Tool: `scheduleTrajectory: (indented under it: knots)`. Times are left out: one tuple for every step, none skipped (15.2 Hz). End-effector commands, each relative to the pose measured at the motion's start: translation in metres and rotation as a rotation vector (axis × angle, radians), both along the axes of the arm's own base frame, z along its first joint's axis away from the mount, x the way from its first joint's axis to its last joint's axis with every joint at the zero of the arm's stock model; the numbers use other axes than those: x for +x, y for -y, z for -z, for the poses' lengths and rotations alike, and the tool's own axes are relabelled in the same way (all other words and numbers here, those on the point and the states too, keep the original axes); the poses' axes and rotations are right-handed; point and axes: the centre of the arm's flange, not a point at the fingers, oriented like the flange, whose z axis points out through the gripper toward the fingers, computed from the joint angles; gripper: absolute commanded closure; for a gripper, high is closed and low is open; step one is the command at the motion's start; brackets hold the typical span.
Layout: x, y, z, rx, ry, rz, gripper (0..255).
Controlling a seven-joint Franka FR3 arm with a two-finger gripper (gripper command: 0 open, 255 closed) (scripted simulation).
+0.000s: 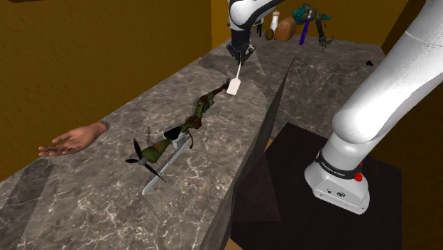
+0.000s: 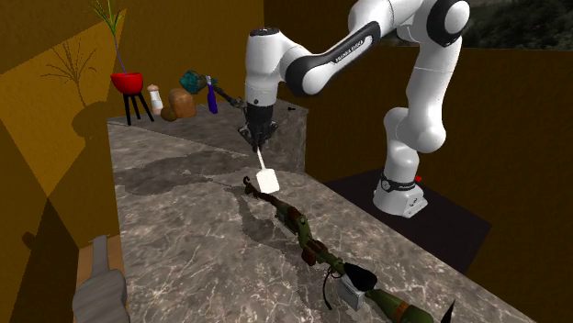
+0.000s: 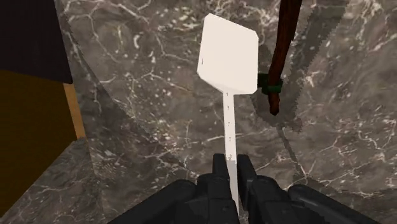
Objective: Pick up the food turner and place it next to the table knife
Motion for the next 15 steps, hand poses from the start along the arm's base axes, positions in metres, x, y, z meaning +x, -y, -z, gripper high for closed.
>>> scheduleTrajectory:
  knots:
    - [-0.012, -0.023, 0.003, 0.0, 0.0, 0.001, 255]
    - [-0.018, -0.035, 0.003, 0.0, 0.0, 0.001, 255]
    - [-0.024, -0.046, 0.003, 0.0, 0.0, 0.001, 255]
    - [-0.03, -0.058, 0.003, 0.0, 0.0, 0.001, 255]
    - [-0.036, -0.07, 0.003, 0.0, 0.0, 0.001, 255]
    - [-0.042, -0.082, 0.003, 0.0, 0.0, 0.001, 255]
    - [-0.048, -0.093, 0.003, 0.0, 0.0, 0.001, 255]
    - [-0.054, -0.105, 0.003, 0.0, 0.0, 0.001, 255]
    - [-0.061, -0.117, 0.003, 0.0, 0.0, 0.001, 255]
    - [-0.067, -0.128, 0.003, 0.0, 0.0, 0.001, 255]
    - [-0.073, -0.14, 0.003, 0.0, 0.0, 0.001, 255]
    - [-0.079, -0.152, 0.003, 0.0, 0.0, 0.001, 255]
    - [-0.085, -0.164, 0.003, 0.0, 0.0, 0.001, 255]
    - [-0.091, -0.175, 0.003, 0.0, 0.0, 0.001, 255]
    - [-0.097, -0.187, 0.003, 0.0, 0.0, 0.001, 255]
